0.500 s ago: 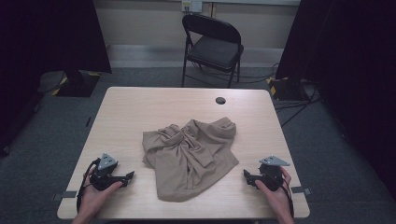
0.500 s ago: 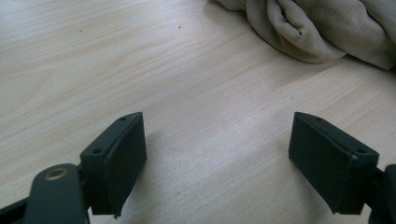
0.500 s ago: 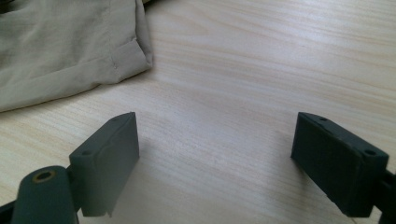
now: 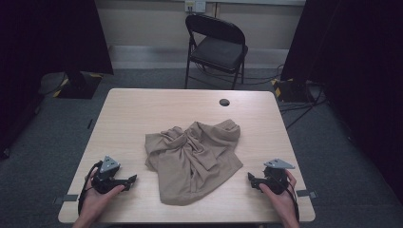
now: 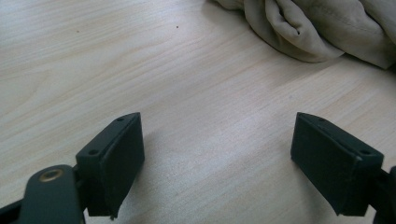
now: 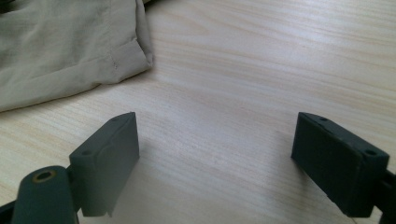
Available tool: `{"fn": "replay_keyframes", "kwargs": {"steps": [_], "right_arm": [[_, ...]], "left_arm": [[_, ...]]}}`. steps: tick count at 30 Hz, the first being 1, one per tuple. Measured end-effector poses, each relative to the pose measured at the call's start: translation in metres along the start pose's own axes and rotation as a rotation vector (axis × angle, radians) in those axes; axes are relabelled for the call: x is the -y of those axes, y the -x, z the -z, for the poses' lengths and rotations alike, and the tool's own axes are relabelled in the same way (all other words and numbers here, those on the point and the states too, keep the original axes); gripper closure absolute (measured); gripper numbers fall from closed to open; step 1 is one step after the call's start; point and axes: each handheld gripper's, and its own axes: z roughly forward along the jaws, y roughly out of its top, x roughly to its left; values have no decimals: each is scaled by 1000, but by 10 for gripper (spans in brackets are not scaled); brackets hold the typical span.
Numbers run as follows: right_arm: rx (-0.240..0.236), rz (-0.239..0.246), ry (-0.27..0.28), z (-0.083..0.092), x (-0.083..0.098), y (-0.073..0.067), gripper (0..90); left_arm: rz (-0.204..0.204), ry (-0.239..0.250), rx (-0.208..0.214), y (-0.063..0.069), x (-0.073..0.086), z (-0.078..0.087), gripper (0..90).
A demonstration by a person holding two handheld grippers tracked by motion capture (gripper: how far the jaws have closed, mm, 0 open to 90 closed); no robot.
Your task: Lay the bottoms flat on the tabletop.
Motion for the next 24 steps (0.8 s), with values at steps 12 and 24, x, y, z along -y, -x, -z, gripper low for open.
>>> {"fn": "replay_keyframes", "kwargs": {"steps": [12, 24], "right_arm": [[-53, -9, -1, 4, -9, -9, 191], [-157, -37, 37, 2, -35, -21, 193]], "left_arm": [[95, 29, 89, -4, -2, 3, 288], [112, 24, 115, 3, -21, 5, 316]]}}
